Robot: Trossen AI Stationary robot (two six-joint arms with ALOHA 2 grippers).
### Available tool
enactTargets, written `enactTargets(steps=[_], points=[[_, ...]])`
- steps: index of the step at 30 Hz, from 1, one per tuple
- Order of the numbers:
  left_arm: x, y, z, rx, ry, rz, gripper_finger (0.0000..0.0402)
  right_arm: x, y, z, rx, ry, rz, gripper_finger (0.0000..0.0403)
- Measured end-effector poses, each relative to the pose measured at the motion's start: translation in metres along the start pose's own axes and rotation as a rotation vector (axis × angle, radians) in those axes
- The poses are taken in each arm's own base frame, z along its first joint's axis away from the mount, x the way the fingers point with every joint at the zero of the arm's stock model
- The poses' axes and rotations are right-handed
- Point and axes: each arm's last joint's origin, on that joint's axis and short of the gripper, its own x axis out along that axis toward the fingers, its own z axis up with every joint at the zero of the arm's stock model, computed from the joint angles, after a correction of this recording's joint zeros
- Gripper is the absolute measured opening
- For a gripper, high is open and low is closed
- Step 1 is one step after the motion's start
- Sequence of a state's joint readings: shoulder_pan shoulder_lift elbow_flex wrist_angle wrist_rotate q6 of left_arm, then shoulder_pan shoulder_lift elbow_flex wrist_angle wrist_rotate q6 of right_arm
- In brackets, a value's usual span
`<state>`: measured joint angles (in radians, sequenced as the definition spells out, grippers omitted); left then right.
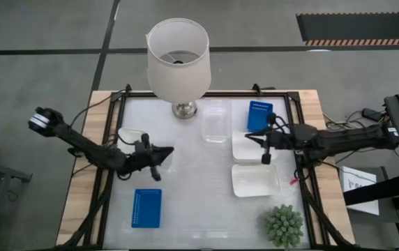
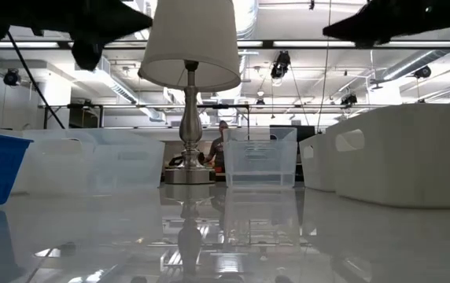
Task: Stack baskets by color
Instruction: Stack the bottom transparent bin on the transparent bin
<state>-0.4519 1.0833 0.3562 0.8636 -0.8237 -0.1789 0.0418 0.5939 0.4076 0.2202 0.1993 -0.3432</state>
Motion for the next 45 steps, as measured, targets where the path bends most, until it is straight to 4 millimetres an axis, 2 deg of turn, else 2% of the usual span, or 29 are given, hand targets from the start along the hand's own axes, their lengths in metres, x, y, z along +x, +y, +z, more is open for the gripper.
enactTargets(steps=[5, 11, 15, 20, 26, 29, 34, 39, 45], points=[[0.017, -0.016, -0.009, -0.035, 0.105, 0.060, 0.0000, -0.010, -0.003, 0.003, -0.041, -0.015, -0.005, 0.0009], [0.040, -0.036, -0.004, -0.089, 0.266, 0.178, 0.0000, -0.016, -0.004, 0.002, -0.053, 0.000, -0.002, 0.0009], [0.050, -0.039, 0.001, -0.108, 0.425, 0.309, 0.0000, -0.017, -0.003, -0.001, -0.049, 0.030, 0.009, 0.0009], [0.060, -0.040, 0.006, -0.207, 0.637, 0.393, 0.0000, -0.017, -0.003, -0.003, -0.052, 0.047, 0.015, 0.0009], [0.063, -0.040, -0.001, -0.302, 0.901, 0.535, 0.0000, -0.018, -0.003, -0.003, -0.052, 0.047, 0.015, 0.0009], [0.070, -0.042, -0.001, -0.324, 0.906, 0.617, 0.0000, -0.017, -0.003, -0.003, -0.052, 0.048, 0.015, 0.0009], [0.088, -0.046, 0.004, -0.292, 0.865, 0.636, 0.0000, -0.017, -0.003, -0.003, -0.053, 0.049, 0.015, 0.0009], [0.088, -0.034, -0.004, -0.247, 0.907, 0.734, 0.0000, -0.017, -0.003, -0.003, -0.053, 0.052, 0.013, 0.0009], [0.087, -0.029, -0.009, -0.234, 0.930, 0.740, 0.0015, -0.017, -0.003, -0.003, -0.053, 0.056, 0.010, 0.0009]])
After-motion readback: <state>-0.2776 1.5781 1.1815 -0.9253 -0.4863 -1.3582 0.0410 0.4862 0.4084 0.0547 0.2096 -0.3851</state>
